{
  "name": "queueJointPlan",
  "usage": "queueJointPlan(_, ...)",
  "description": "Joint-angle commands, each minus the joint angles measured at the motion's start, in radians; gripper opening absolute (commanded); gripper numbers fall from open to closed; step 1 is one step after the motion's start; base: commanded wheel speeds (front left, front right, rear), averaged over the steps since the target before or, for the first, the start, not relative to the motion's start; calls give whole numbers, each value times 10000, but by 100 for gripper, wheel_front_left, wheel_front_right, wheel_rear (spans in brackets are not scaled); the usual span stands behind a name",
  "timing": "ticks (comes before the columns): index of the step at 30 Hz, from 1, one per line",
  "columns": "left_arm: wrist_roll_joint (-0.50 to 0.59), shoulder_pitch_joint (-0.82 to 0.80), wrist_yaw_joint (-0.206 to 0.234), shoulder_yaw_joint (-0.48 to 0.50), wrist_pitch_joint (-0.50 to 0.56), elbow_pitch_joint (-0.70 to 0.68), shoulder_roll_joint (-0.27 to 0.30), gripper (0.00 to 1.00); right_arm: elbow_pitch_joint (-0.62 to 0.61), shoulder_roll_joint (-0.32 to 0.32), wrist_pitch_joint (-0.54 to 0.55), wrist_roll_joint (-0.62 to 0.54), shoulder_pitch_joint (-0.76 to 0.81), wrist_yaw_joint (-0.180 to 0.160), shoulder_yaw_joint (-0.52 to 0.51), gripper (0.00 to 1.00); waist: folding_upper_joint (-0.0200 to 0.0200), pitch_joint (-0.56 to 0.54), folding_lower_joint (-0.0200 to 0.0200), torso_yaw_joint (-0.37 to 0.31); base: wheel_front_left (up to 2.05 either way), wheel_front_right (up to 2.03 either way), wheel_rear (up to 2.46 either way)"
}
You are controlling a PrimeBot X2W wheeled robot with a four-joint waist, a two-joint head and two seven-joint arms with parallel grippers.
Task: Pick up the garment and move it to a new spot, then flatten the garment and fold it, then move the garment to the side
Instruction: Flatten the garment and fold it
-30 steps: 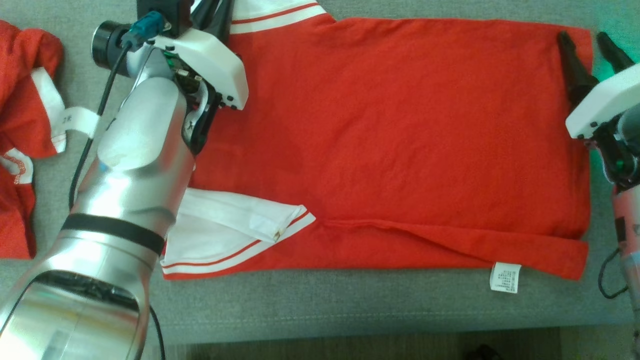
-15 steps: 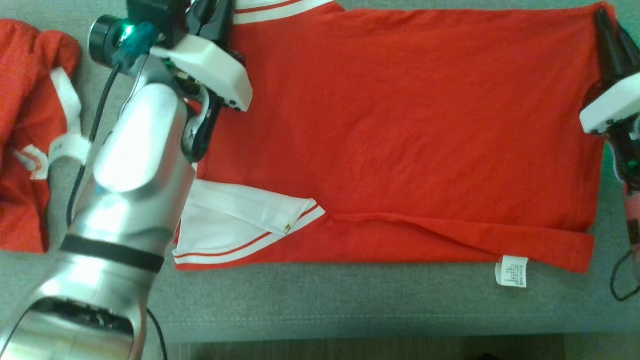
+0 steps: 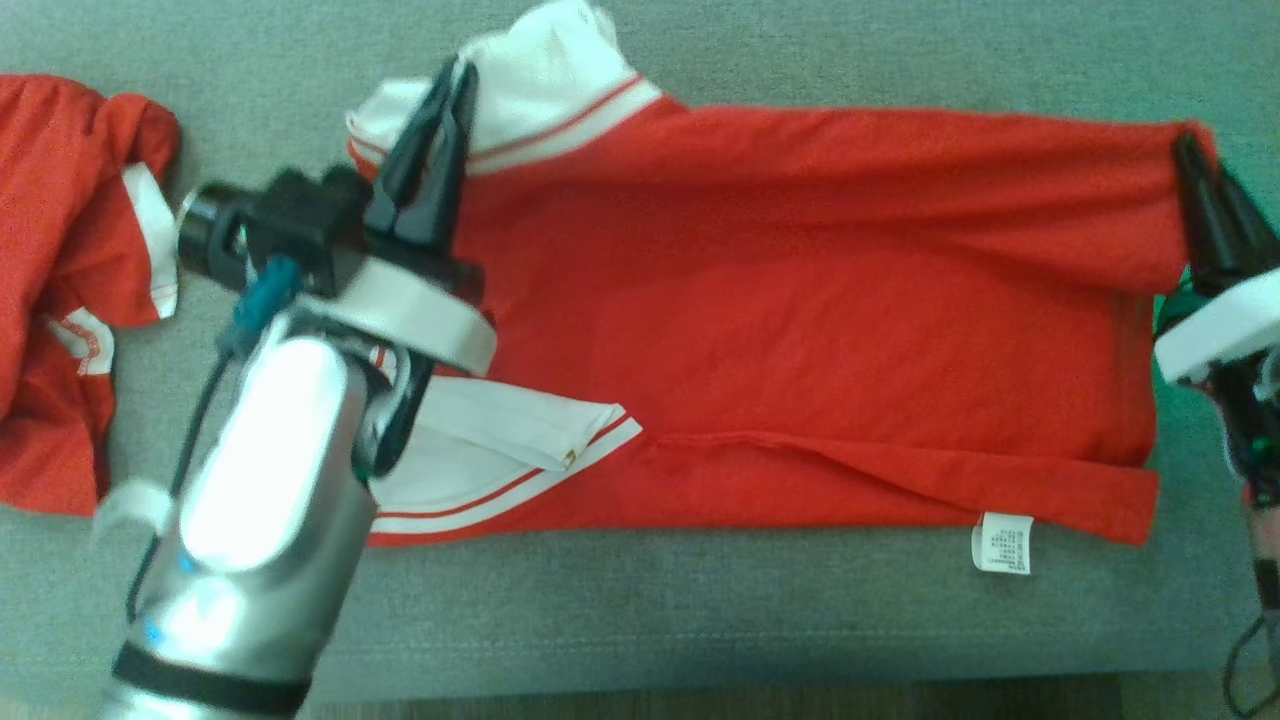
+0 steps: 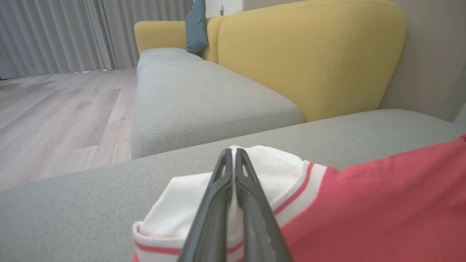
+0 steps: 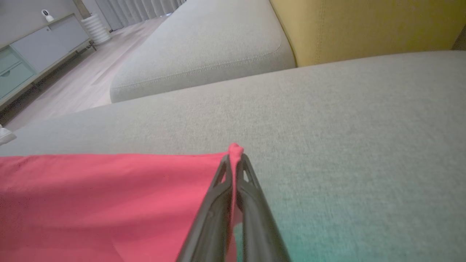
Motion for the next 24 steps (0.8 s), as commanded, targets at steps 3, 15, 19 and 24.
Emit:
queueJointPlan(3, 159, 654, 65, 228, -56, -986, 373, 0, -813, -11, 337, 115, 700, -7, -64, 0, 0, -64, 0, -12, 0, 0, 0)
queueJointPlan(15, 122, 2490, -5, 302, -57, -1590, 485, 0, -1833, 492, 873, 5, 2100, -7, -576, 0, 0, -176, 0, -54, 0, 0, 0)
queueJointPlan(19, -5, 2992, -42, 438, -57, -1714, 465, 0, -2239, 489, 714, -279, 2494, -7, -596, 0, 0, -235, 0, -68, 0, 0, 0)
queueJointPlan(24, -225, 3594, -39, 626, -57, -1831, 419, 0, -2727, 647, 839, -512, 3189, -7, -760, 0, 0, -278, 0, -35, 0, 0, 0)
